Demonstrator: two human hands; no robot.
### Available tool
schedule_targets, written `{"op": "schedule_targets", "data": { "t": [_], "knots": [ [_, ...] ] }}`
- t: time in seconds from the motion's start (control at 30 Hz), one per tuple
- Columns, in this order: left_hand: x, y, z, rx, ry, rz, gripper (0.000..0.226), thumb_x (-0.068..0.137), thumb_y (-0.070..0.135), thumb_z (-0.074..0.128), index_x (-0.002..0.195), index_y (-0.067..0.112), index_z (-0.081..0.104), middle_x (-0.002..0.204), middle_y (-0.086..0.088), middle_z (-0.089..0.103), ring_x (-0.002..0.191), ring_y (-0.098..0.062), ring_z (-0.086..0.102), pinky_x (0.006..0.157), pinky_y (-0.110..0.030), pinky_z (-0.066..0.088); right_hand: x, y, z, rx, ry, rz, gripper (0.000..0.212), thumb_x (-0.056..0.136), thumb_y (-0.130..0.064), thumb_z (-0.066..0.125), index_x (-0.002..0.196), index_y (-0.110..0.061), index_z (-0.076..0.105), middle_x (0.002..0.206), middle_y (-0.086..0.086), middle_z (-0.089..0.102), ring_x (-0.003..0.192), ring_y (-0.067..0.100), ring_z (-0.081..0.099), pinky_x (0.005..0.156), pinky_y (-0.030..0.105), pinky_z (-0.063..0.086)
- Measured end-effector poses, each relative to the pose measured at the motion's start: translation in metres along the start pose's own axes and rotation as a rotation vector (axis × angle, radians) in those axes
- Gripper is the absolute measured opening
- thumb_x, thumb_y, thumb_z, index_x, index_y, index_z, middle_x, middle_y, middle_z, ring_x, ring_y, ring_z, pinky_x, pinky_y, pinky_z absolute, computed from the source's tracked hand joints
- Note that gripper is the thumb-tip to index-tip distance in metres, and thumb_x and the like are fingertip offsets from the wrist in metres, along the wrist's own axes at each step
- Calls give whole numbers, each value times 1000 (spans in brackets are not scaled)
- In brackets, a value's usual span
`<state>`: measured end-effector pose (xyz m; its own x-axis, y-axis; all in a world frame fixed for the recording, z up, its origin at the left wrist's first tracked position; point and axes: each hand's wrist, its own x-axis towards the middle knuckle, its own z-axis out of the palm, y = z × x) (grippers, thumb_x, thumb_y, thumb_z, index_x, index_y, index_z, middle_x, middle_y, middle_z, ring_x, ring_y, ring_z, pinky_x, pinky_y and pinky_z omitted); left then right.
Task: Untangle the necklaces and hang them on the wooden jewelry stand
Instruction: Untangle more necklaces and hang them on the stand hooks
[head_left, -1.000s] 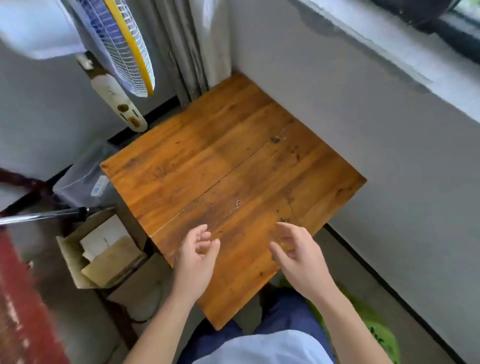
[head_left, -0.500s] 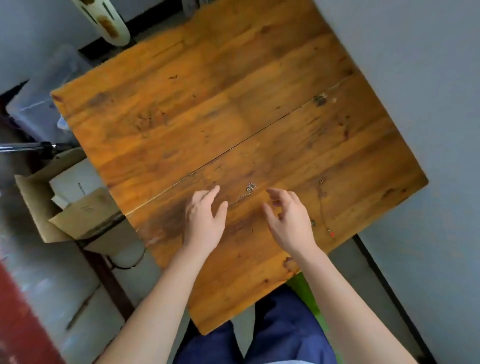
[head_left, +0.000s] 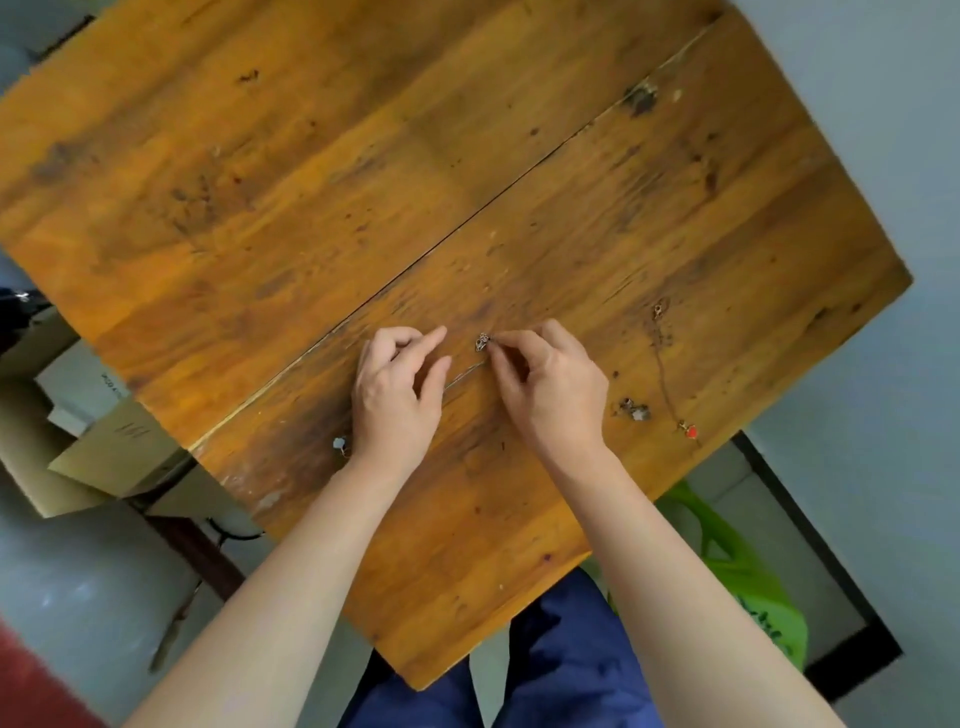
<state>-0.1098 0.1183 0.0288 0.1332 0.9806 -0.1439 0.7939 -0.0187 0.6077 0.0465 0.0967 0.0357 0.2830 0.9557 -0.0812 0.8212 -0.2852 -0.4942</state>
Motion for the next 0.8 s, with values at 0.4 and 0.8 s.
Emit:
{"op": "schedule_targets", "data": {
  "t": [0.4, 0.8],
  "knots": [
    [1, 7, 4, -11, 7, -55, 21, 91, 16, 67, 111, 14, 73, 104, -6, 57, 95, -23, 55, 81, -23, 37, -1, 26, -33, 291, -184, 285, 14, 97, -29, 63, 102, -20, 74, 97, -2, 66, 86, 8, 56, 77, 19, 41],
    [-6, 24, 21, 134, 45, 209, 21, 87, 32, 72, 102, 18, 78, 93, 0, 63, 85, -23, 52, 65, -37, 46, -29, 42, -37, 197, -201, 281, 18, 98, -32, 61, 104, -19, 72, 89, -3, 57, 78, 12, 56, 70, 25, 44]
  ]
}}
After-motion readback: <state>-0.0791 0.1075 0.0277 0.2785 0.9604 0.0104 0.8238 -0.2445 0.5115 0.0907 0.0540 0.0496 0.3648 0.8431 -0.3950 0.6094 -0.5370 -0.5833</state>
